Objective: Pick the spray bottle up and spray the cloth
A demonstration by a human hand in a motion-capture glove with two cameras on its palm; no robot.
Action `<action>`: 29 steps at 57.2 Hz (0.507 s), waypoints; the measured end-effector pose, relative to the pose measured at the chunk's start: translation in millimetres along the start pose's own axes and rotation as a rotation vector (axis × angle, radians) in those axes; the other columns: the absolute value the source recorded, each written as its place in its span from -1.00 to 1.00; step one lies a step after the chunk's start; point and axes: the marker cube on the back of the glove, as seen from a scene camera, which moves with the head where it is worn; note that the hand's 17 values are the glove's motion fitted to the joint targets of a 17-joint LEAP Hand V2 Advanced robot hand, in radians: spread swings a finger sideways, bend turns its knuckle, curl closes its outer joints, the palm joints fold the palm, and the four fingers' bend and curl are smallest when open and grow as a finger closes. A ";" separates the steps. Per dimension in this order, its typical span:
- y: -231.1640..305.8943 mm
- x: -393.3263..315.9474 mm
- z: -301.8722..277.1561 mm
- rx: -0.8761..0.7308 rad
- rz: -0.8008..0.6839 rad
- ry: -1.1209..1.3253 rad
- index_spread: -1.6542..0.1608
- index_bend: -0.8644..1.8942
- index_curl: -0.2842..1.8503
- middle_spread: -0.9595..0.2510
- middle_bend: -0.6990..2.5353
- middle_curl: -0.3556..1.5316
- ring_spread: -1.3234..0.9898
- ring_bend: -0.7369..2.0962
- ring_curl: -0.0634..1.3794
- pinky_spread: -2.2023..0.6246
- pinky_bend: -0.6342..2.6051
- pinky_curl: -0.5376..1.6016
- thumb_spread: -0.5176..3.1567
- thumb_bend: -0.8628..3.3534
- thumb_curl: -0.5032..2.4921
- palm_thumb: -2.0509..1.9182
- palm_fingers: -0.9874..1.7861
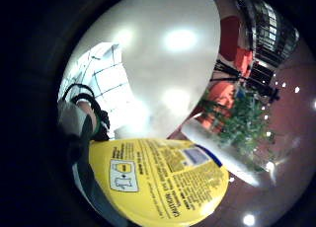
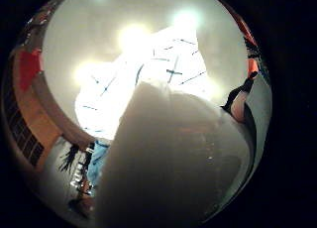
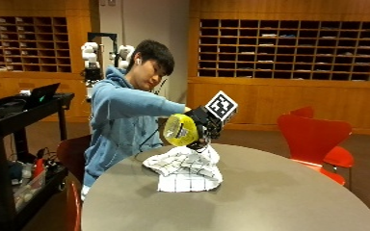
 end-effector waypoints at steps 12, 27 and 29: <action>-5.2 -14.3 2.9 0.005 0.034 0.061 0.58 -0.07 -0.24 0.31 -0.21 -0.10 -0.03 -0.05 -0.28 0.38 -0.39 -0.14 -0.63 -0.61 -0.16 0.49 0.72; 17.1 6.6 -42.4 0.242 -0.019 -0.278 0.58 -0.07 -0.24 0.31 -0.21 -0.10 -0.03 -0.05 -0.28 0.38 -0.39 -0.14 -0.63 -0.61 -0.15 0.49 0.71; 22.5 11.2 -49.6 0.306 -0.083 -0.317 0.57 -0.07 -0.24 0.31 -0.21 -0.10 -0.03 -0.05 -0.28 0.38 -0.39 -0.14 -0.64 -0.61 -0.15 0.49 0.71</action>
